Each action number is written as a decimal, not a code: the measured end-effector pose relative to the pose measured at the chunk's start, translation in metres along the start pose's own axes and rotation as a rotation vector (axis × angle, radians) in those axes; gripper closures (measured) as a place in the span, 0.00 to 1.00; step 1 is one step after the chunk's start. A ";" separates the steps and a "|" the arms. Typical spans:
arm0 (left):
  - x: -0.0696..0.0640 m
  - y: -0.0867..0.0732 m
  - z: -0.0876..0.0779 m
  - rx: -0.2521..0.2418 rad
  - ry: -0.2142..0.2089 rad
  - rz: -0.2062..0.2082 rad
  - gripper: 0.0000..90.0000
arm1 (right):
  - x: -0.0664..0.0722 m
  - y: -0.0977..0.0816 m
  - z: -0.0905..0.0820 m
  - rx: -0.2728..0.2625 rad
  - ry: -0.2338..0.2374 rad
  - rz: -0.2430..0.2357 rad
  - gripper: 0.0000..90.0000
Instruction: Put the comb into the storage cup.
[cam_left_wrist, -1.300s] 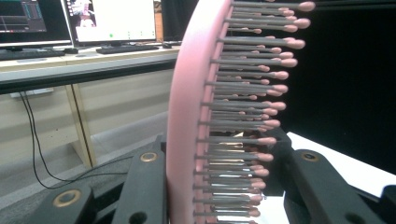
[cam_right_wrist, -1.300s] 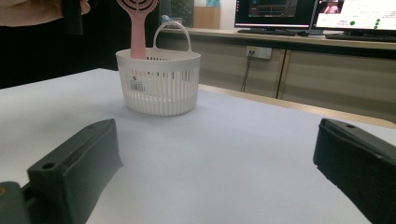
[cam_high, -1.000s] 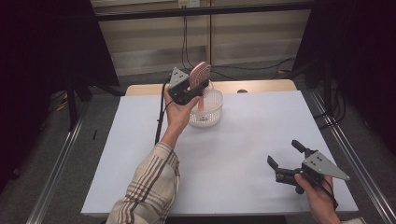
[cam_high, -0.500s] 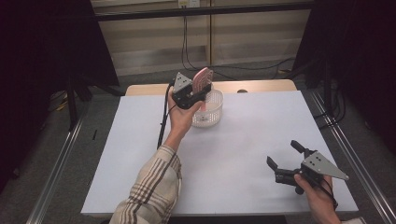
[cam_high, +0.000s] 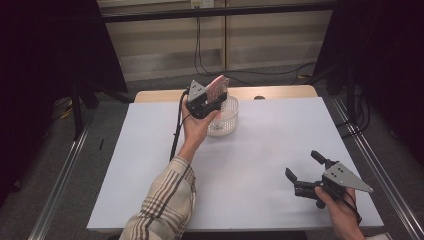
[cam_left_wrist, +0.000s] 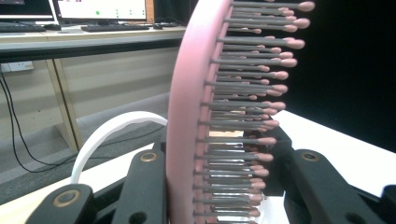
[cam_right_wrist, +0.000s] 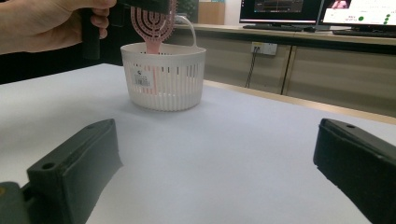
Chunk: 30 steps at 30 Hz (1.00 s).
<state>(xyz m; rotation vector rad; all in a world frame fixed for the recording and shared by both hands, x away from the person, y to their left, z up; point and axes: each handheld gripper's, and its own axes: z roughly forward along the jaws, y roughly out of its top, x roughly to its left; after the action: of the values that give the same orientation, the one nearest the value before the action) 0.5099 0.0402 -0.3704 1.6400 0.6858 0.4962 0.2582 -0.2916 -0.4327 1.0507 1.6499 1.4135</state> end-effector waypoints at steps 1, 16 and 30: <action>0.001 0.000 0.000 0.000 -0.003 0.002 0.70 | 0.000 0.000 0.000 -0.001 0.002 -0.003 0.00; 0.005 -0.011 0.004 -0.001 0.004 -0.018 0.70 | 0.000 -0.001 0.001 0.004 0.002 -0.004 0.00; 0.015 -0.009 -0.001 0.028 0.034 -0.001 0.67 | 0.000 -0.001 0.002 0.009 0.008 -0.003 0.00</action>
<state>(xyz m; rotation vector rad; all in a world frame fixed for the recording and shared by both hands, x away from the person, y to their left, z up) 0.5183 0.0521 -0.3794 1.6609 0.7219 0.5163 0.2598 -0.2913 -0.4341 1.0483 1.6647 1.4108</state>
